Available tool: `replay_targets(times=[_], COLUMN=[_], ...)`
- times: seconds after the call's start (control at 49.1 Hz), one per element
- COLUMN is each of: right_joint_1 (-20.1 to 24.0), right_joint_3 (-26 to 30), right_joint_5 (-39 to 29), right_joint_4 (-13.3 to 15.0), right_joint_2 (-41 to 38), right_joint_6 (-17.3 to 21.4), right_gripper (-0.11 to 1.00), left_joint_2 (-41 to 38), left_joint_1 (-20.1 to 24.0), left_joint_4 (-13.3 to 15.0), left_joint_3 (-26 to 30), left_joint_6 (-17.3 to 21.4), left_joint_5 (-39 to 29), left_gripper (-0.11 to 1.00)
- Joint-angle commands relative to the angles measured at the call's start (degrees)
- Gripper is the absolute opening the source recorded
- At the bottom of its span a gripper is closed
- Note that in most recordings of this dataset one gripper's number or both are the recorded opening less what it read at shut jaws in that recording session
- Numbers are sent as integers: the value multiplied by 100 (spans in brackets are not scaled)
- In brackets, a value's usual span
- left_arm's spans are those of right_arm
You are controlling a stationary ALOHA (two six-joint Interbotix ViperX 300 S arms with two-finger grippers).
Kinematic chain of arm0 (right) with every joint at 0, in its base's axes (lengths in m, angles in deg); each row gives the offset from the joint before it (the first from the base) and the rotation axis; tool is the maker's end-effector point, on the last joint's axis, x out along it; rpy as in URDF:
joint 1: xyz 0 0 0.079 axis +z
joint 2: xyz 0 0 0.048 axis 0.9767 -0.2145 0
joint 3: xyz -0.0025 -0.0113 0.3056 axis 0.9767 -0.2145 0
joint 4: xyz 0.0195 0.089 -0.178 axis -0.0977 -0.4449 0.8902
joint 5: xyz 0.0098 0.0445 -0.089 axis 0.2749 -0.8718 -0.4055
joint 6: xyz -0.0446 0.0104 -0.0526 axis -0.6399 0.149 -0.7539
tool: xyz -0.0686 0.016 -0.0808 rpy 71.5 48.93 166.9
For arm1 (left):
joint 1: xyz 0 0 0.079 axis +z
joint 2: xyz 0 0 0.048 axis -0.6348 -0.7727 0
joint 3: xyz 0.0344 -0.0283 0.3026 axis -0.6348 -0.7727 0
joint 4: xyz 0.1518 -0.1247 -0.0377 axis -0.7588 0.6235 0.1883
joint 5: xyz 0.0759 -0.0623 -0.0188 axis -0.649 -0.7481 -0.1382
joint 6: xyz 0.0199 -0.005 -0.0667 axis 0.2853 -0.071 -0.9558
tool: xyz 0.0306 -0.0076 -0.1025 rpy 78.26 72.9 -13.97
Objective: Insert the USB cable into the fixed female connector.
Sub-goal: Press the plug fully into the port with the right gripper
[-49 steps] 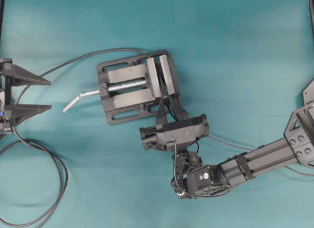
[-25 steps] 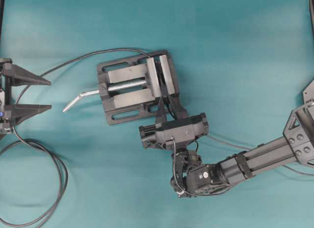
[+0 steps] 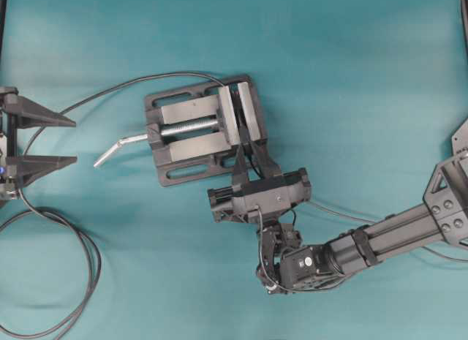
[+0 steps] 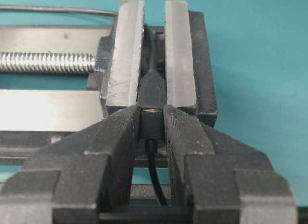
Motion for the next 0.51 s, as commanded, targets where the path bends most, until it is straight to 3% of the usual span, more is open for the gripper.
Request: replay_targets(times=[0.0,0.488], right_joint_1=[-677,-712], right_joint_3=[26,53], right_joint_5=[26,18], right_joint_4=[114,-105], right_joint_2=[114,114], right_joint_6=[9,-26], right_gripper=[20,20], left_joint_2=[-26,-26], left_joint_1=[-18,-18], left_joint_4=[-9,-9], left_joint_3=[114,114], left_joint_6=[79,79], left_joint_5=[53,26], left_gripper=[88,88])
